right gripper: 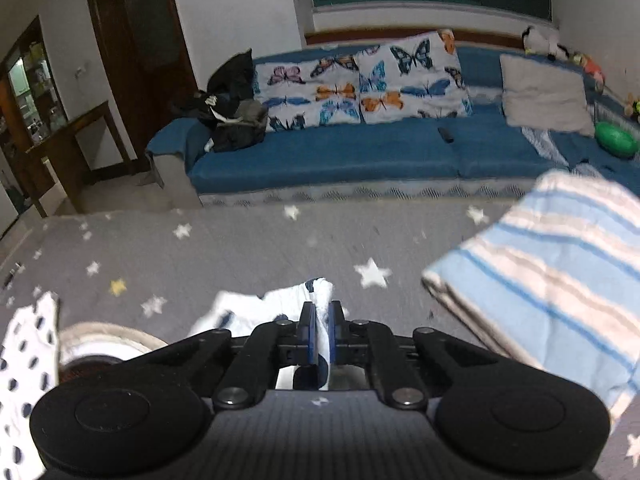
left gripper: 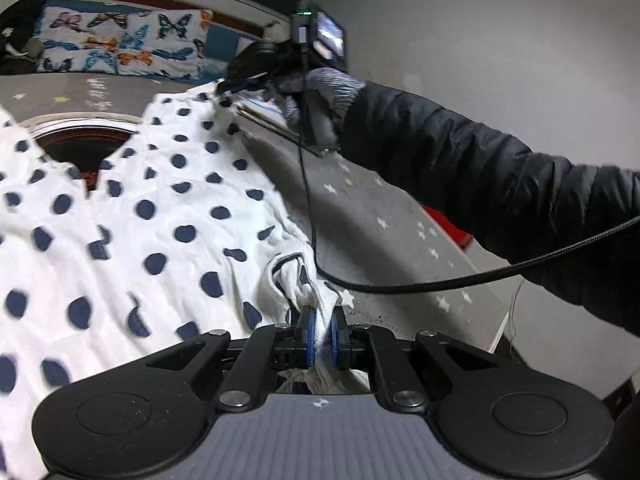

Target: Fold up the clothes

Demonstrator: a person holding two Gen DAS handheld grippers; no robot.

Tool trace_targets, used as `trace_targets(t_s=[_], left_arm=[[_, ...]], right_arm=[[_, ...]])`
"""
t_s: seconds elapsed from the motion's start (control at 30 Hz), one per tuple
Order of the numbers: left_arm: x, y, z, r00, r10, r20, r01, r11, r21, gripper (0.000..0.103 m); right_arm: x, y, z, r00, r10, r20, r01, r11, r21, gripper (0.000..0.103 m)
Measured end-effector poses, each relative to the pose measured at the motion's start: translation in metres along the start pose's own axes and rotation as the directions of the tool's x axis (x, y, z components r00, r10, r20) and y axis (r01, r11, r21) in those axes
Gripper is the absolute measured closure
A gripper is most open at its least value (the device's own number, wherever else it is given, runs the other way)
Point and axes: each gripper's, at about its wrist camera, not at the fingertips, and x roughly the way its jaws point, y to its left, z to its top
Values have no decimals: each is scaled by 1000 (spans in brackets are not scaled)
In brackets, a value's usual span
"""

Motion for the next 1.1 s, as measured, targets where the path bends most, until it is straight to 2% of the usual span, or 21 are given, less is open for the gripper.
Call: trace_targets(t_s=[0.2,0.3,0.57,0.87,1.1], left_arm=[[-47,11,-15,995,18,101,-9,996,-90,94],[-70,18,-24,989,31,147,-10,990,-138,94],[-123,36,-49,968,72,241,-12,970,-241,95],[-150,58,-68,959,117,257,-29,946,-323,95],[-155,69,-85,957,135,258,-30,927,-373,94]], right_arm=[[-32,46,30,998,8,55,-6,999,-47,98],[-43,84,44,996,28,79,-21,996,-86,98],[-30,193,58,995,67,78,-51,981,-185,98],[9,324,35,992,124,15,-112,936,-333,98],[31,392,1,986,158,-56,-167,898,-406,97]])
